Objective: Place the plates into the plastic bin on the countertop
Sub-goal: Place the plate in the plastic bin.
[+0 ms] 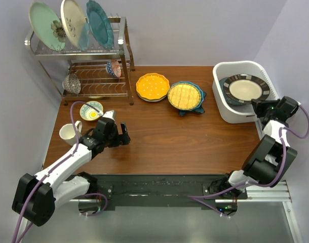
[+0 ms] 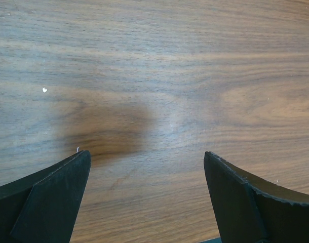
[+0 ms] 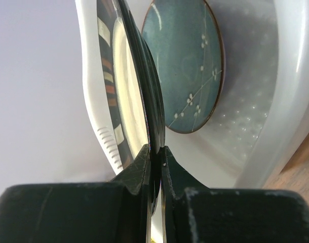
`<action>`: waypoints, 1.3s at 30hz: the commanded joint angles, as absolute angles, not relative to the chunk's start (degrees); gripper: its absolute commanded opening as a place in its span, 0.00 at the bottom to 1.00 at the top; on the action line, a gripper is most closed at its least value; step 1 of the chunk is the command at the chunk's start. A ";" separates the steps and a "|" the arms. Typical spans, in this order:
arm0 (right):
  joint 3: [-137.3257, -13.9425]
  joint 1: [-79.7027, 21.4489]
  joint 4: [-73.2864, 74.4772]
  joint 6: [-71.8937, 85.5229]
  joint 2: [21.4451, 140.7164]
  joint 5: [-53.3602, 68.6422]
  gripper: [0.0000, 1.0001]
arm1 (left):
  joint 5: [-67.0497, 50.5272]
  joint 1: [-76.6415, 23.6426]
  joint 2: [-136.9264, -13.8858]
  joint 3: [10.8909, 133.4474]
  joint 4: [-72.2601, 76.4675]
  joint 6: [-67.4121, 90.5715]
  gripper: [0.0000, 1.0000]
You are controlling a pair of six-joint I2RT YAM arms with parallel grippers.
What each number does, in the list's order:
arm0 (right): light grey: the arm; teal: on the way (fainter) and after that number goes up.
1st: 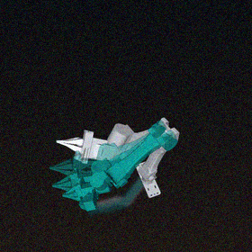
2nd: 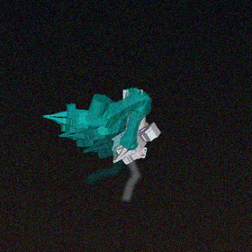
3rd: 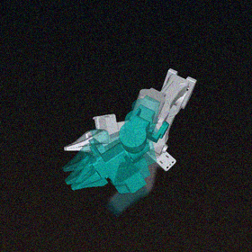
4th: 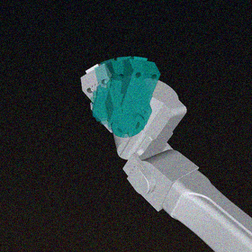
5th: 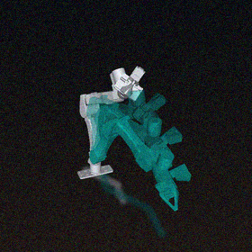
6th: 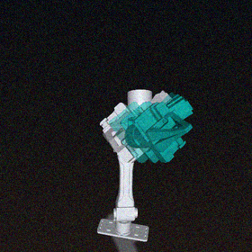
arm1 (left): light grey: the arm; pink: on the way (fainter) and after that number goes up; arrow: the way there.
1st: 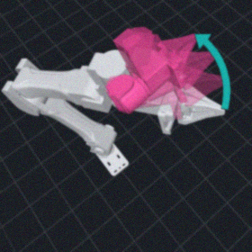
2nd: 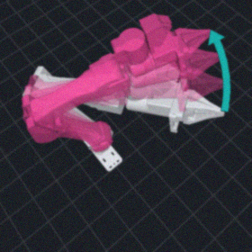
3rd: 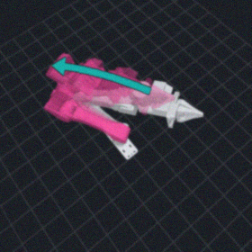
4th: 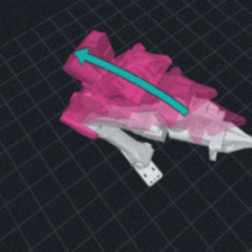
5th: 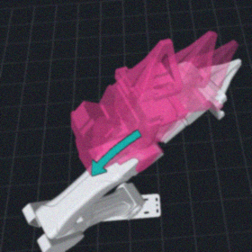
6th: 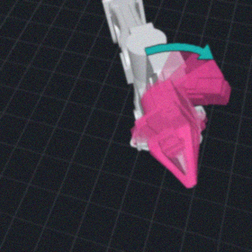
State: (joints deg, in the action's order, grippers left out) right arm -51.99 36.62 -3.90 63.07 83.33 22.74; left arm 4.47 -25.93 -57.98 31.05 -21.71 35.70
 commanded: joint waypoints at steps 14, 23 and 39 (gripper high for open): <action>-56.34 32.87 -13.53 63.28 86.92 21.27 0.17 | 3.52 -26.02 -58.01 31.55 -19.69 34.01 0.98; -58.80 31.20 -10.99 61.26 88.15 21.35 0.43 | 3.34 -26.02 -58.01 31.38 -19.51 34.01 0.98; -57.48 30.59 -9.23 59.24 85.43 23.64 0.62 | 2.99 -26.02 -56.95 31.03 -19.25 34.01 0.98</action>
State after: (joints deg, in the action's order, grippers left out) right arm -56.69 31.00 -8.16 60.88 88.84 22.13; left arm 3.38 -25.93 -58.02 31.05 -21.41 35.29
